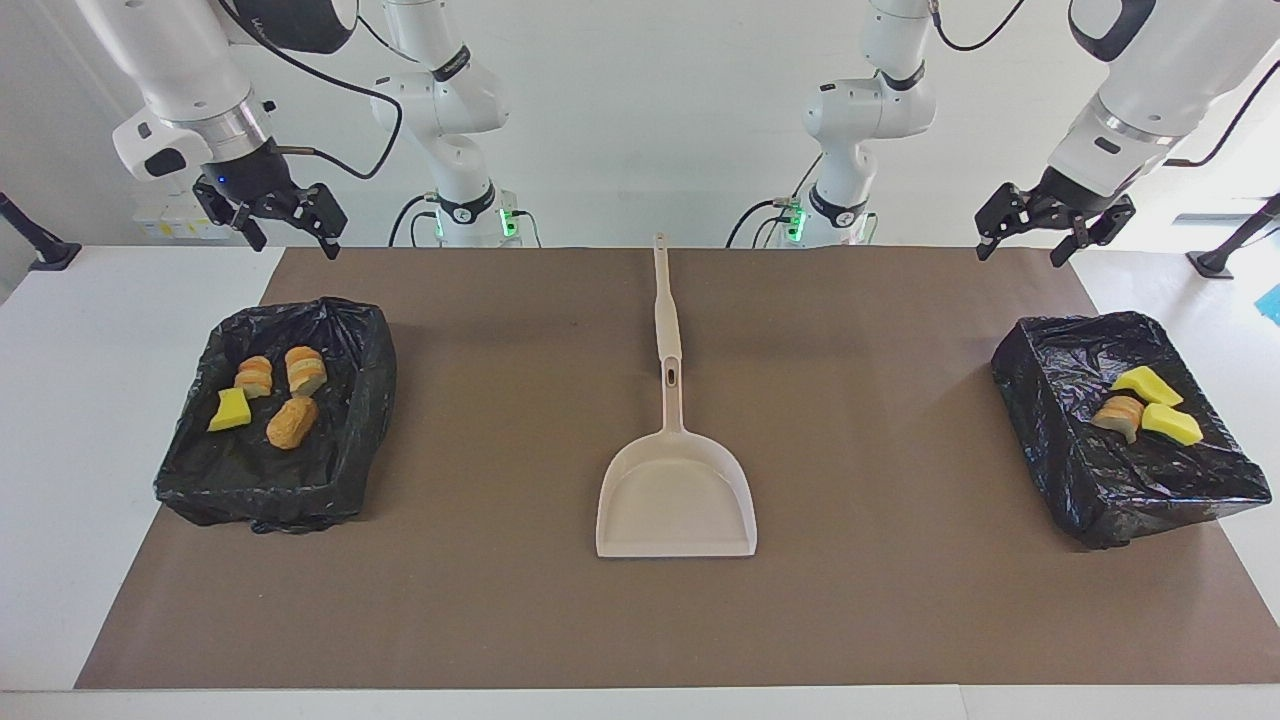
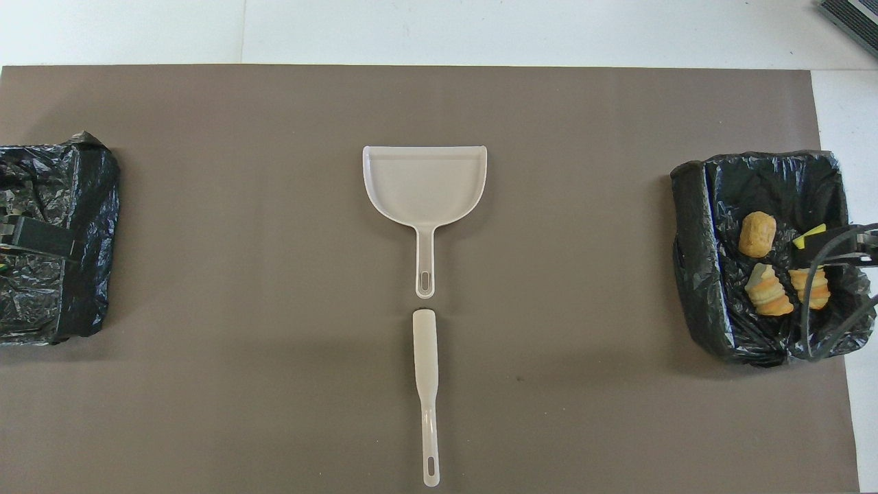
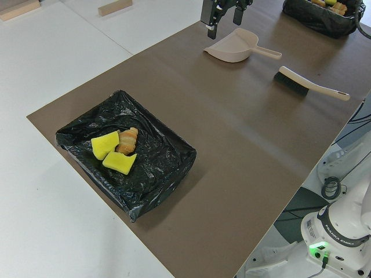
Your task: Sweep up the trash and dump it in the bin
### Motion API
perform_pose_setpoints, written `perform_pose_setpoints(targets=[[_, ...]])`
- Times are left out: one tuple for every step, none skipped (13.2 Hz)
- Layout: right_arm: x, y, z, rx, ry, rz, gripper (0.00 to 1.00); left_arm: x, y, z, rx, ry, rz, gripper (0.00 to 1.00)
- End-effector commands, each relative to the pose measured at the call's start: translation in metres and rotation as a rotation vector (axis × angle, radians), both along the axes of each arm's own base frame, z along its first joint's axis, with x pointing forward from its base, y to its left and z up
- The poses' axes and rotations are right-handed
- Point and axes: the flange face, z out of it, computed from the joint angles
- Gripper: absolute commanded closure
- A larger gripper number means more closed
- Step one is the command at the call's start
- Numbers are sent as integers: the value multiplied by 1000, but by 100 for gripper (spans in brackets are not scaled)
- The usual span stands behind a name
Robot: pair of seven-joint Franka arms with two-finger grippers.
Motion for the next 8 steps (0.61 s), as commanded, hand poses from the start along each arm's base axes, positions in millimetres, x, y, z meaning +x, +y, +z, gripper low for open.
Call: perform_pose_setpoints(targets=[[-3,2,-1,20,-16,-3,0,-5,-8,10,11,4,51,0],[-3,2,-1,20,-16,-3,0,-7,-11,12,14,5,42,0],[-3,2,-1,20,-16,-3,0,-9,-21,13,17,8,18,0],[-3,1,0,20,-17,-4,0,-10,-22,14,22,9,11,0],[-3,2,0,20,-17,-1,0,-10,-17,15,28,4,16,0],[-3,2,0,20,-17,1,0,-10,-17,15,28,4,18,0],[-3,2,-1,20,-16,1,0,-9,-14,15,28,4,23,0],[-4,2,0,20,-17,1,0,-9,-11,15,28,2,27,0]])
